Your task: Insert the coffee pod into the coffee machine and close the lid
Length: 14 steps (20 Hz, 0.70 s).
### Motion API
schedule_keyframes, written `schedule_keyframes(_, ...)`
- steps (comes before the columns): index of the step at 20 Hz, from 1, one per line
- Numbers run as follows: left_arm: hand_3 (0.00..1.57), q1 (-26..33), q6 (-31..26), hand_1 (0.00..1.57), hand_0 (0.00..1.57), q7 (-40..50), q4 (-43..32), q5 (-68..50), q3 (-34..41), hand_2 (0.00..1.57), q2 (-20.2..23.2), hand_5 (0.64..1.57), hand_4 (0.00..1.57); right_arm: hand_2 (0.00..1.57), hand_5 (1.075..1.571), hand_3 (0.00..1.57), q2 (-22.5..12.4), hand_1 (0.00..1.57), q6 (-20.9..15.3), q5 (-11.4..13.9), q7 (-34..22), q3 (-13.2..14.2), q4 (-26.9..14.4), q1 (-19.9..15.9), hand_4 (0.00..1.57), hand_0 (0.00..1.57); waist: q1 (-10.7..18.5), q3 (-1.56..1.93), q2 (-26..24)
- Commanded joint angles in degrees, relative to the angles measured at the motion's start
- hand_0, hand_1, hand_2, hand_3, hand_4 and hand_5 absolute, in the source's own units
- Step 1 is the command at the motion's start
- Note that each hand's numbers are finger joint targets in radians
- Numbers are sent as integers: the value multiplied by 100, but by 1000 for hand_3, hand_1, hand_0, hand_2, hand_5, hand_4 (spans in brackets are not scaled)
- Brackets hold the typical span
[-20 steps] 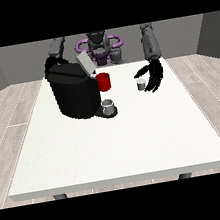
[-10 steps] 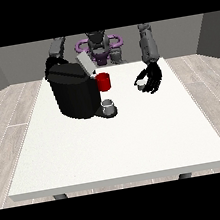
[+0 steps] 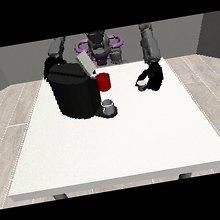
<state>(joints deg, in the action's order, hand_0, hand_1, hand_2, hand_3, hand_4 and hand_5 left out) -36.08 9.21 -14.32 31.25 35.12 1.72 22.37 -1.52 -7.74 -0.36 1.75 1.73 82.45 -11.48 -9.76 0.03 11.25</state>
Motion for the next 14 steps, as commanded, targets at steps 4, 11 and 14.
schedule_keyframes(4, 1414, -159, -222, 1468, 1468, -447, 169, 111, -148, 1468, -193, 1571, 607, 0, 1571, 0, 122, 0, -310, 16, -29, 164, -333, -213, 398, 0, 285, -4, -158)
schedule_keyframes(11, 1337, -689, -895, 1289, 1289, -118, 553, 2, -112, 1362, -232, 1571, 557, 0, 1571, 0, -124, 0, -20, -129, 111, 340, -795, -130, 459, 0, 241, -3, -472)
schedule_keyframes(14, 1292, -1224, -1399, 1256, 1256, 61, 716, -26, -114, 1331, 21, 1571, 545, 0, 1571, 0, -48, 0, 51, -145, 296, 297, -964, -50, 490, 0, 184, 0, -578)
